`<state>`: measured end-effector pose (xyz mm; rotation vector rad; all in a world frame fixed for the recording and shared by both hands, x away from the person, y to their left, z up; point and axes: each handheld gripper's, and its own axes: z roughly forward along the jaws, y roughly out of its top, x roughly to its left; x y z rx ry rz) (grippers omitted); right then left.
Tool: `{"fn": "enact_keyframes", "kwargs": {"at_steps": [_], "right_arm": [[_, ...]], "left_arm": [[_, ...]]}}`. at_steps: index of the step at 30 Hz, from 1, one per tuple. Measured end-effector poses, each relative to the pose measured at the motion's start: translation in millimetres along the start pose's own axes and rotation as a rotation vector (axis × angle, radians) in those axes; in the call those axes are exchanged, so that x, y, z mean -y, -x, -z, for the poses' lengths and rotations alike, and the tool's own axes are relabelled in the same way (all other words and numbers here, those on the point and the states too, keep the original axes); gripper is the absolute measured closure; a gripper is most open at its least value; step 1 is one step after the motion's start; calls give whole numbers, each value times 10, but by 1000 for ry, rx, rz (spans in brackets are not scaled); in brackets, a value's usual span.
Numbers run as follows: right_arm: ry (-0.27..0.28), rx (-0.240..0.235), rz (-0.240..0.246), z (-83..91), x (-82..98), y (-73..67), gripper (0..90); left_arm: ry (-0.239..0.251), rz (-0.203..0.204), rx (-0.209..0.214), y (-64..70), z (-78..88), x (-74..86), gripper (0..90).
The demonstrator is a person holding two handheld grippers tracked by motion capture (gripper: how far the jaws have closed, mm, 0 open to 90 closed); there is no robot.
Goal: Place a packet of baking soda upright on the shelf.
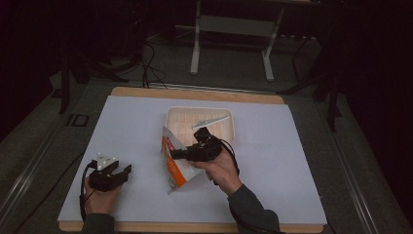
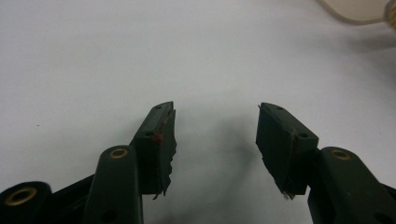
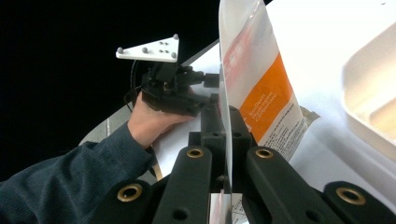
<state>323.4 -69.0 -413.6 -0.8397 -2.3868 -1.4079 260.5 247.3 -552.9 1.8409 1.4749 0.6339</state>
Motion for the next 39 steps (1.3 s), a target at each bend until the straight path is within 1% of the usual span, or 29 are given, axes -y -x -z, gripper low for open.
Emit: {"fn": "enact_keyframes", "kwargs": {"at_steps": [5, 12, 16, 20, 24, 30, 39], "right_arm": [[15, 10, -7, 103, -7, 10, 900], [37, 10, -16, 219, -1, -6, 900], [48, 15, -15, 281, -3, -18, 900], [57, 18, -13, 332, -14, -25, 900], [57, 32, -13, 377, -27, -17, 900], [70, 49, -17, 464, -42, 5, 900], [84, 65, -14, 578, -80, 10, 900]], "left_arm": [[1, 0, -2, 2, 0, 1, 453], [0, -8, -4, 9, -2, -1, 452], [-1, -20, -8, 22, -2, 0, 453], [-2, -22, -13, 27, -2, 0, 452], [0, -20, -14, 26, -2, 2, 451], [0, -20, -18, 29, -3, 2, 450], [-2, -20, -20, 30, -2, 2, 448]]}}
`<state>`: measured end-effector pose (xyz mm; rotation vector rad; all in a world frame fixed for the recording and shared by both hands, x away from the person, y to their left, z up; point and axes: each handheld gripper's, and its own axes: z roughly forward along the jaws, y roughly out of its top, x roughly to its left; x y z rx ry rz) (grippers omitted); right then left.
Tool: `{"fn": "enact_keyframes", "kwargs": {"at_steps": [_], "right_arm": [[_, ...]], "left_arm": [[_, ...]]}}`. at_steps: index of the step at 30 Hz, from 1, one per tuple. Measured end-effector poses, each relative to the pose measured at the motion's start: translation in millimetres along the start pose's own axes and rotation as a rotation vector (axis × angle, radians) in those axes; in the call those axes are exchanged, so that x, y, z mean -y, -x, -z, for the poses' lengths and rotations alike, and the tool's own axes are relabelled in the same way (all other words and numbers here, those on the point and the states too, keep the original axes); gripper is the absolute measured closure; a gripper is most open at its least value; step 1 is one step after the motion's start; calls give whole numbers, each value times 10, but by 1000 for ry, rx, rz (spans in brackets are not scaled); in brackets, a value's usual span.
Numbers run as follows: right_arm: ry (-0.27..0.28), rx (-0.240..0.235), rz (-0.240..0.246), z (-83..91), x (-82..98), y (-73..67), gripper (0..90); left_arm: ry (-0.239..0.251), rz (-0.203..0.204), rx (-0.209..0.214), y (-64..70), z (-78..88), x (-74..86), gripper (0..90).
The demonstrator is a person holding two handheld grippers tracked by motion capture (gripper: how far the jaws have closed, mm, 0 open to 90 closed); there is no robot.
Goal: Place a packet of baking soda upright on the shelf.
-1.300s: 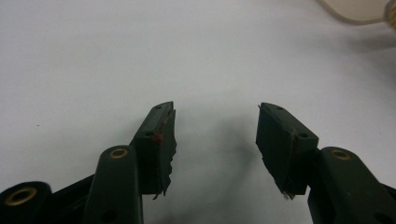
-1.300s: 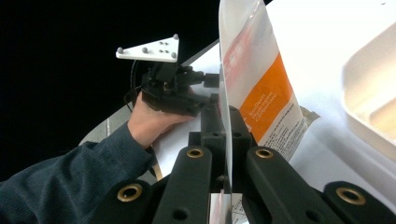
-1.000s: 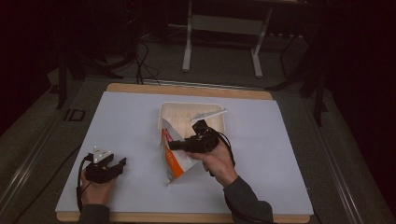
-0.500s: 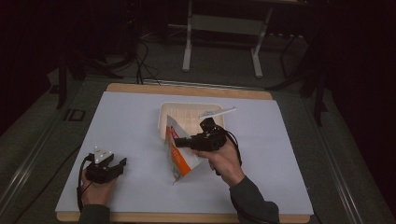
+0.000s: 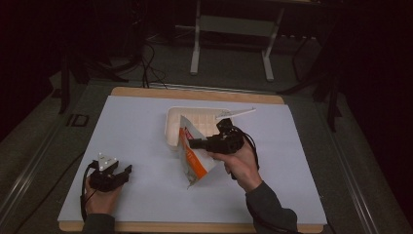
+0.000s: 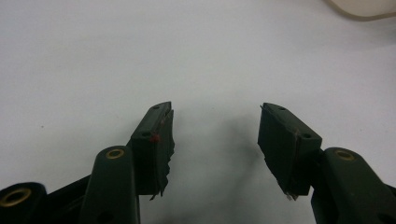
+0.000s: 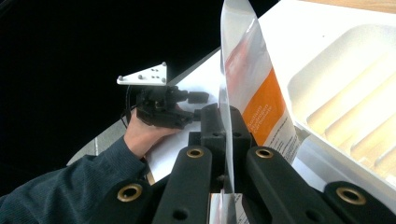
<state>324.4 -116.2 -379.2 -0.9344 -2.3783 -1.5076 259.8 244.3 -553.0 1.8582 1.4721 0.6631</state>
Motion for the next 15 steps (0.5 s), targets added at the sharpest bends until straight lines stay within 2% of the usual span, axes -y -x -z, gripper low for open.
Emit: {"fn": "enact_keyframes", "kwargs": {"at_steps": [15], "right_arm": [[8, 11, 7, 62, -38, -9, 900]], "left_arm": [[1, -3, -4, 6, -2, 0, 447]]}}
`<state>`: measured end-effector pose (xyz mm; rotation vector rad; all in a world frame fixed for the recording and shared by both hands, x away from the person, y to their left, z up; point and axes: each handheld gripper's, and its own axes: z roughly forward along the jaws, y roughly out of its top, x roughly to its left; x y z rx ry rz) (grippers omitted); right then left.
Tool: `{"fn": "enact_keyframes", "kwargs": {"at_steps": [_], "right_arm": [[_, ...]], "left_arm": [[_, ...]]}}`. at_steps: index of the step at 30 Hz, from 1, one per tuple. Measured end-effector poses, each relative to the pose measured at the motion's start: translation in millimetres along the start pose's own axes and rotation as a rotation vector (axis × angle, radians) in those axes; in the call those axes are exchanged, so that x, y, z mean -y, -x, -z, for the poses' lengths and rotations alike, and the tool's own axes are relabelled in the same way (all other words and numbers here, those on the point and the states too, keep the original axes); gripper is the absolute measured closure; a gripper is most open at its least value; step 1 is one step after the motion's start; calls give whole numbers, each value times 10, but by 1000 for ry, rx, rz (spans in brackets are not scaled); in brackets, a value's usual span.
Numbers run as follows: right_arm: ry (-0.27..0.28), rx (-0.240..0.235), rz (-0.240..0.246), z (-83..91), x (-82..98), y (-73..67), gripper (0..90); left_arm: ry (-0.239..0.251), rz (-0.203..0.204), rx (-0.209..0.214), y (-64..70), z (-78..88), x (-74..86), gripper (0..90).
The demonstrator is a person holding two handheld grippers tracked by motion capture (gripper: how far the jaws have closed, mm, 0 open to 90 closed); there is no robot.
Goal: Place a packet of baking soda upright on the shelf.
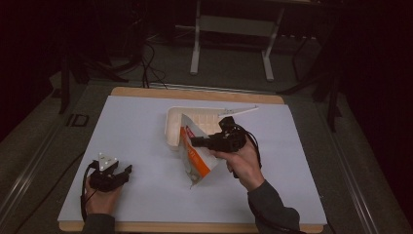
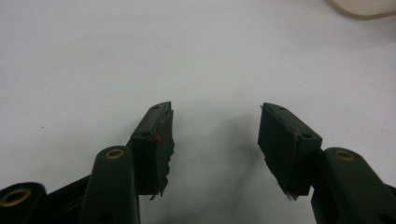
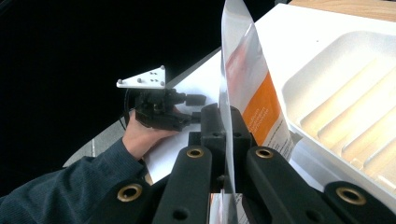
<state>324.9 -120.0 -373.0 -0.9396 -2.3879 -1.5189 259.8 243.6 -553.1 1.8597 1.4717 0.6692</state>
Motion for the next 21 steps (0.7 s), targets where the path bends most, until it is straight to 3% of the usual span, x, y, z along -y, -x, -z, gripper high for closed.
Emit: {"fn": "enact_keyframes", "kwargs": {"at_steps": [21], "right_arm": [[20, 39, 10, 156, -82, 9, 900]], "left_arm": [[0, -1, -4, 2, 0, 0, 445]]}}
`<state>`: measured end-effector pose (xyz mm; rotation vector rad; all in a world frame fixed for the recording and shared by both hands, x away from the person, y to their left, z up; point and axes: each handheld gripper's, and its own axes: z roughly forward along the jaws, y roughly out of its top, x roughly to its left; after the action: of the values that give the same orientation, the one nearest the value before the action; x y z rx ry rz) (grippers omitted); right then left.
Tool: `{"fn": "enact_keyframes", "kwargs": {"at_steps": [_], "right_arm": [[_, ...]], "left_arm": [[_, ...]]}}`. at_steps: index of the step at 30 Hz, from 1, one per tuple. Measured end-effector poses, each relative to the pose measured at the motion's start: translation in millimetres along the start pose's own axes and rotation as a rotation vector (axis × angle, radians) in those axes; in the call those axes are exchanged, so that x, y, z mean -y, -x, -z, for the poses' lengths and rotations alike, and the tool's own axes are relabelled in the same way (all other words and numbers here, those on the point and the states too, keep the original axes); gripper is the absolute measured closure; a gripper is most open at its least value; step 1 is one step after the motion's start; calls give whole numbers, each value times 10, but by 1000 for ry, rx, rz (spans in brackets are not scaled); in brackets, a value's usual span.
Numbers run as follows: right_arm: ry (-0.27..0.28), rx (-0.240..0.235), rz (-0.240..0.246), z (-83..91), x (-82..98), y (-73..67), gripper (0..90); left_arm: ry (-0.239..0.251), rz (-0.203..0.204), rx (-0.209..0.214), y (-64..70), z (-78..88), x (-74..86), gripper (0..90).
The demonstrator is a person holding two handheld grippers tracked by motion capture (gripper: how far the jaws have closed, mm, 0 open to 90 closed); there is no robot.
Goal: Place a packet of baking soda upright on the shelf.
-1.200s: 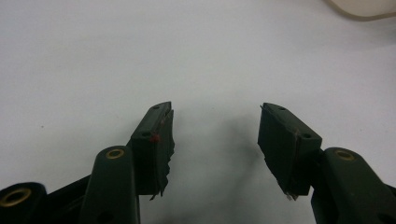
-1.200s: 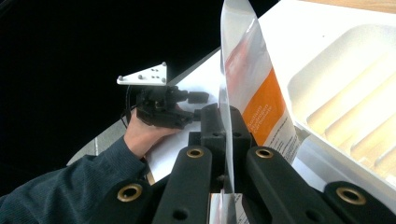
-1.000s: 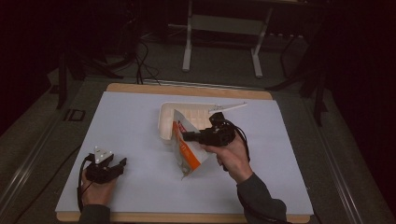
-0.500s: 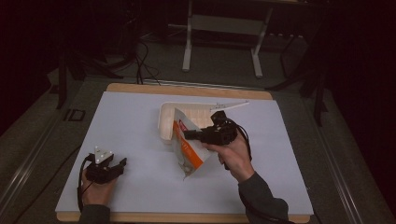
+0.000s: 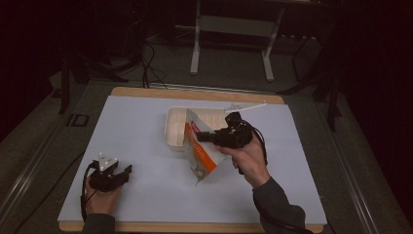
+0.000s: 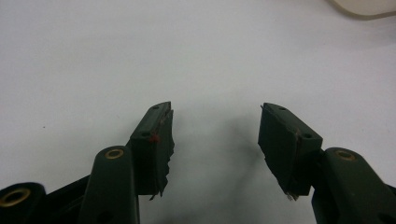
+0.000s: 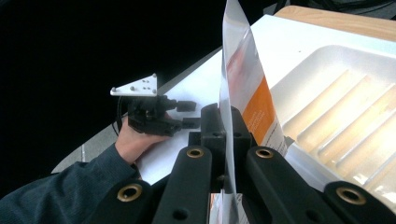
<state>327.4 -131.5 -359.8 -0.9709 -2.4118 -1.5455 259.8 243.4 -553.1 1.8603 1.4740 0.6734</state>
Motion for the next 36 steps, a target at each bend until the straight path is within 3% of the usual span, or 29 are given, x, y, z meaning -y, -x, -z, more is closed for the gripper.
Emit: {"fn": "enact_keyframes", "kwargs": {"at_steps": [21, 36], "right_arm": [[50, 76, -14, 209, -113, 161, 900], [100, 163, -25, 308, -157, 296, 900]], "left_arm": [[-3, 0, 0, -2, -3, 0, 445], [-4, -1, -1, -1, -3, 0, 445]]}}
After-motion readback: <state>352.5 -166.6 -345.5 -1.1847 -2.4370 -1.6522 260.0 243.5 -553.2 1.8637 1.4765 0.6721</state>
